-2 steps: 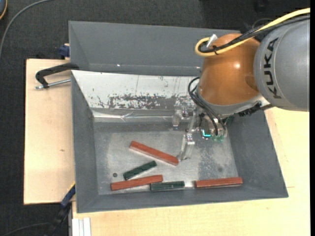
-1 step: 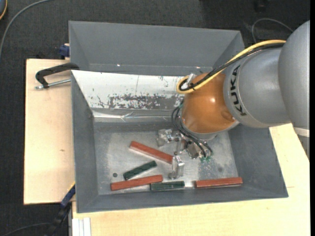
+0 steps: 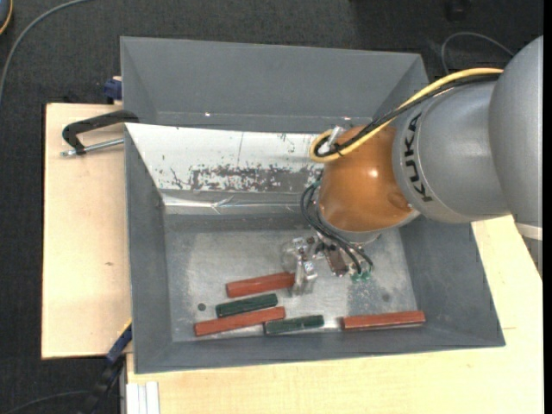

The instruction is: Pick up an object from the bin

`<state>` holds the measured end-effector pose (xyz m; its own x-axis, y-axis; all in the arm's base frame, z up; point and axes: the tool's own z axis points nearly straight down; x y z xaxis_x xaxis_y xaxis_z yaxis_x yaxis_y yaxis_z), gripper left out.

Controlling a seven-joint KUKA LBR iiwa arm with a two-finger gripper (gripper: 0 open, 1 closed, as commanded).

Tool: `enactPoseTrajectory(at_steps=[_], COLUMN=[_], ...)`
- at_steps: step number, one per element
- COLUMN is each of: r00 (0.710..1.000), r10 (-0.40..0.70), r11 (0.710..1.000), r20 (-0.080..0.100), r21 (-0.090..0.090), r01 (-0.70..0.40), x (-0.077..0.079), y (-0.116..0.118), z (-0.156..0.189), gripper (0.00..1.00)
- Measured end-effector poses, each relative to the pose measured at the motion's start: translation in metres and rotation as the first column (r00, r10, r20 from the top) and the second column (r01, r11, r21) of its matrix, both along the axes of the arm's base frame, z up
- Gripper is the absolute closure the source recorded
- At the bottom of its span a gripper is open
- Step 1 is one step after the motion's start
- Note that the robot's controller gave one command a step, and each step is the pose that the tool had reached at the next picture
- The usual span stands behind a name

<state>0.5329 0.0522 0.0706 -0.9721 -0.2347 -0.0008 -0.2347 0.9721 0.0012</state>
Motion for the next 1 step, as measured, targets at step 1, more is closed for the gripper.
enactPoseTrajectory(at_steps=[1], r00=[0.991], r10=[0.131], r11=[0.991], r20=[0.008], r21=[0.000], r01=[-0.131], x=[0.0512], y=[0.0309], z=[0.1541], gripper=[1.00])
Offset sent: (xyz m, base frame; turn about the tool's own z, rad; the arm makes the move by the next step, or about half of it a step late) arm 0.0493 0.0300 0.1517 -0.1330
